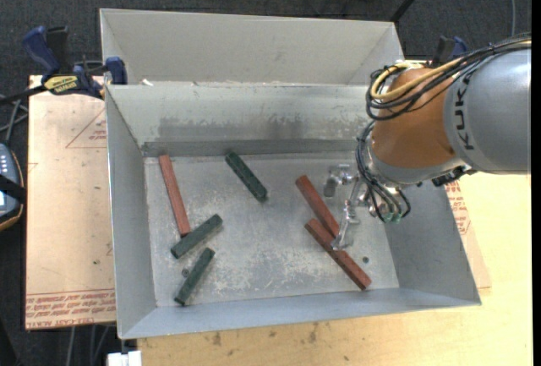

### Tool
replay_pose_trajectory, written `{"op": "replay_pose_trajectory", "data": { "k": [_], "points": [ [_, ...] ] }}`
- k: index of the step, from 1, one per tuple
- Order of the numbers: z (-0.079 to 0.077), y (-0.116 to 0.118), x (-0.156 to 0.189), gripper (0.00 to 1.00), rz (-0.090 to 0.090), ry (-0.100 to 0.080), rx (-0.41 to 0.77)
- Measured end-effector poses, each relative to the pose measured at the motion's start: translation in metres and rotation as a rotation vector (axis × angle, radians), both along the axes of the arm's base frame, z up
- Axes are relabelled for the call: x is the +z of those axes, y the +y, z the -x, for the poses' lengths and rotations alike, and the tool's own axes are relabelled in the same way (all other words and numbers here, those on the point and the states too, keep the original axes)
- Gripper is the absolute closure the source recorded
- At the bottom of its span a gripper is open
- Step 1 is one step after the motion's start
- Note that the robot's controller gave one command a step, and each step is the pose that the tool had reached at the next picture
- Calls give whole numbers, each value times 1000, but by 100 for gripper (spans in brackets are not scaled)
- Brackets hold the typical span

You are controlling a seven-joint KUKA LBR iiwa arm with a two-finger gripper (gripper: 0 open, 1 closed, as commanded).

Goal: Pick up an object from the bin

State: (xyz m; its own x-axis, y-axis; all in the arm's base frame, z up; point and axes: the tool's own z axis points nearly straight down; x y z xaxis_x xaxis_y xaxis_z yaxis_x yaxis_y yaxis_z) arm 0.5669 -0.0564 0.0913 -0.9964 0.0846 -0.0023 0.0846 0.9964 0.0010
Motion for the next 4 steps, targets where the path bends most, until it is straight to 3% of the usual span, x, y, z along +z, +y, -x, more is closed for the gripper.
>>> {"op": "replay_pose_trajectory", "data": {
  "k": [1,2,3,4],
  "points": [
    [4,4,0,0,0,0,122],
    [-13,-13,-18,100,1,-9,-76],
    [-13,-13,-18,100,1,-9,-76],
    [-45,-24,141,100,1,-5,-2]
  ]
}}
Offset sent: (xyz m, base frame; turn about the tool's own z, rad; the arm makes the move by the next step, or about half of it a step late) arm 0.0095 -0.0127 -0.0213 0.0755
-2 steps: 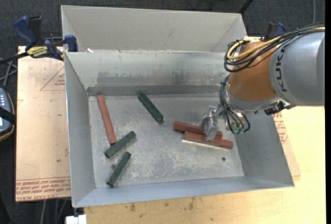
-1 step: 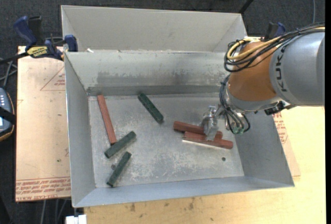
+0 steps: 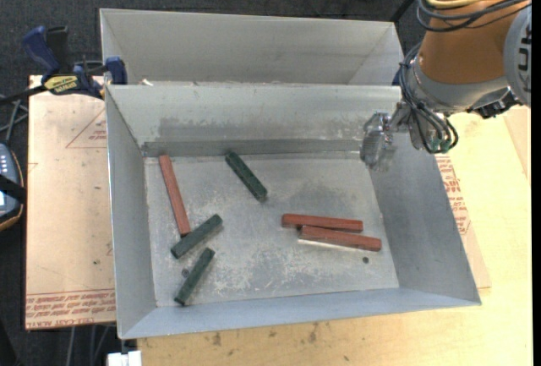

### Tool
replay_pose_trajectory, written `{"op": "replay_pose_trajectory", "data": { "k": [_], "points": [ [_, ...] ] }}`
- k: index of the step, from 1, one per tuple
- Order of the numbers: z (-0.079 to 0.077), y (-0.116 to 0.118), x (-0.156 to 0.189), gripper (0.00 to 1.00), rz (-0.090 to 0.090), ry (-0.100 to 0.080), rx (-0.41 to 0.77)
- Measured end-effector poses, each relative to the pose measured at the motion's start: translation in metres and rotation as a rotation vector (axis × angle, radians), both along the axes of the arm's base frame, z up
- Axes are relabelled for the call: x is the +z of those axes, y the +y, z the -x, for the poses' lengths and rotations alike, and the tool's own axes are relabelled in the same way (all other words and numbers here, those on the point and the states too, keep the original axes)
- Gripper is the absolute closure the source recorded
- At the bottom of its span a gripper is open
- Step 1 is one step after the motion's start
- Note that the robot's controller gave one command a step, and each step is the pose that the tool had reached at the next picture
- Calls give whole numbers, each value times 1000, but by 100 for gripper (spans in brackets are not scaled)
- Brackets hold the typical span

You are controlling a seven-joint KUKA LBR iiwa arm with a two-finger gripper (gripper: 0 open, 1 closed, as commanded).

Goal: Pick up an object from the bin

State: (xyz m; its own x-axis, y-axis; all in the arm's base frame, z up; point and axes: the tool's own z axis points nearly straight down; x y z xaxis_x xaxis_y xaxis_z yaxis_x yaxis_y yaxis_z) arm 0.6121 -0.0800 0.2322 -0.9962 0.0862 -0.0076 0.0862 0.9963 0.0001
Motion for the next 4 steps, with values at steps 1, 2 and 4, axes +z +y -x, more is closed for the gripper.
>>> {"op": "replay_pose_trajectory", "data": {
  "k": [1,2,4],
  "points": [
    [1,0,-2,100,-1,3,0],
    [-14,3,-67,0,-1,7,23],
    [28,6,-115,0,-1,2,12]
  ]
}}
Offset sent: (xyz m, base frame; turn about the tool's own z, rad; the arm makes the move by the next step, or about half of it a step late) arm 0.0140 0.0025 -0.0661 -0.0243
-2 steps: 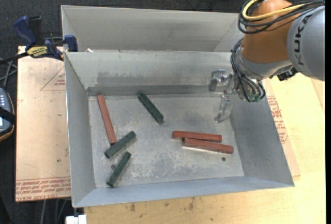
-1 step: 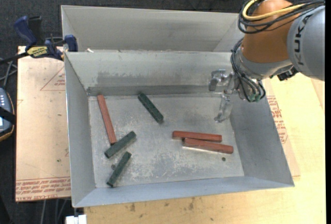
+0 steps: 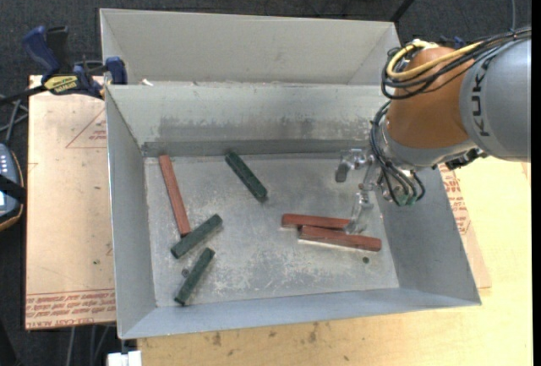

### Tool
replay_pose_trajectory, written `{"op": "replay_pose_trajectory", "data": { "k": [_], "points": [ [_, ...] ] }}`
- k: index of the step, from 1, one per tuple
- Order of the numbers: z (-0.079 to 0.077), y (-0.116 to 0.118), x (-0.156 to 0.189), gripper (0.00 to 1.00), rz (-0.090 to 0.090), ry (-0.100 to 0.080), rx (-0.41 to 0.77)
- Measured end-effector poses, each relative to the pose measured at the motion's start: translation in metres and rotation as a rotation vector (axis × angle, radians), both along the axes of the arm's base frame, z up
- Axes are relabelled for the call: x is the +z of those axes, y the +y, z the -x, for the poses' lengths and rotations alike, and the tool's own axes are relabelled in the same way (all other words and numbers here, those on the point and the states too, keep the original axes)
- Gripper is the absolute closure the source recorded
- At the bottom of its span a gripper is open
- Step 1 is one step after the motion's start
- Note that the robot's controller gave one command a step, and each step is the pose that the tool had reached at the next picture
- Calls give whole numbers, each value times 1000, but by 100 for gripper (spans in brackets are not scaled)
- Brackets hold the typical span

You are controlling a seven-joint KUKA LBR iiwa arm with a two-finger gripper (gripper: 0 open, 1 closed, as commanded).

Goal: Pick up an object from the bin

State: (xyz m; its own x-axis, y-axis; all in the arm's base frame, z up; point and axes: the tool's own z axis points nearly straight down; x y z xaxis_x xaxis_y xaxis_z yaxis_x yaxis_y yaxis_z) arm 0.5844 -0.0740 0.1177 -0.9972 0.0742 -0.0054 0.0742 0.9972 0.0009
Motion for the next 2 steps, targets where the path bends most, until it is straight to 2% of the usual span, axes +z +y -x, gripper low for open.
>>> {"op": "replay_pose_trajectory", "data": {
  "k": [1,2],
  "points": [
    [15,7,-47,100,0,4,105],
    [15,7,-47,100,-1,4,105]
  ]
}}
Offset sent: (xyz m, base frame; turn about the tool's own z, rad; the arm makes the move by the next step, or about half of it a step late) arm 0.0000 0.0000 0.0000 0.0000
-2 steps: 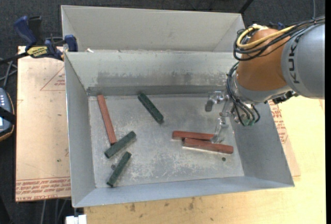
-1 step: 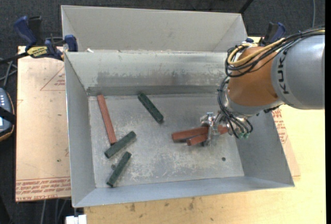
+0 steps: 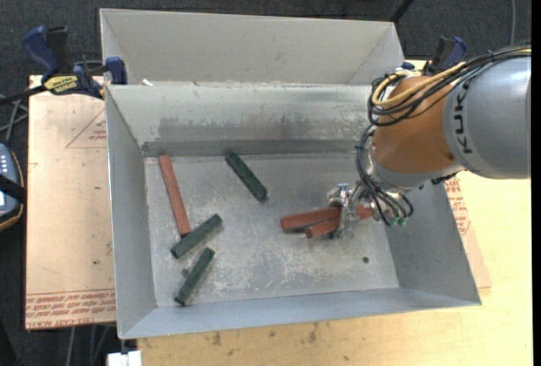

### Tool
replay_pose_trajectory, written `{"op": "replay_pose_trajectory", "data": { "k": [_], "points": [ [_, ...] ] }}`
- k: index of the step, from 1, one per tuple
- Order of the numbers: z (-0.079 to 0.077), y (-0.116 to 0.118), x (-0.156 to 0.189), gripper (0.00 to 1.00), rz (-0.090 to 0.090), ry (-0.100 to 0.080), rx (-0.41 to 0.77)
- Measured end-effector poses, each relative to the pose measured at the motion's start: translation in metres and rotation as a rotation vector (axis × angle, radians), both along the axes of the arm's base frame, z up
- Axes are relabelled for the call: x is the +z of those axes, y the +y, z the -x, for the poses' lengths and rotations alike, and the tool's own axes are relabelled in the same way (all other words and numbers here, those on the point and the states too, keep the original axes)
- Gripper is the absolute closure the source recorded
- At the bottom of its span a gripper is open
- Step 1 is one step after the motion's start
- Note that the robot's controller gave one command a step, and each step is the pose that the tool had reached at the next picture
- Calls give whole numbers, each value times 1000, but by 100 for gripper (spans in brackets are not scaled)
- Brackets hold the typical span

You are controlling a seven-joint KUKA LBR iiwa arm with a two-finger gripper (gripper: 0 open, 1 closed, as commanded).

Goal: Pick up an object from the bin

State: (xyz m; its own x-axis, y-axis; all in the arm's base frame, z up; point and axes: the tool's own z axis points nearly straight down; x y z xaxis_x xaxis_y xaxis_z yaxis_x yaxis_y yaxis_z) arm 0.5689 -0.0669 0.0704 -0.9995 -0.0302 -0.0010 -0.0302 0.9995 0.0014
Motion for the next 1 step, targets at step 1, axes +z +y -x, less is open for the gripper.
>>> {"op": "replay_pose_trajectory", "data": {
  "k": [1],
  "points": [
    [-31,6,170,100,2,-8,6]
  ]
}}
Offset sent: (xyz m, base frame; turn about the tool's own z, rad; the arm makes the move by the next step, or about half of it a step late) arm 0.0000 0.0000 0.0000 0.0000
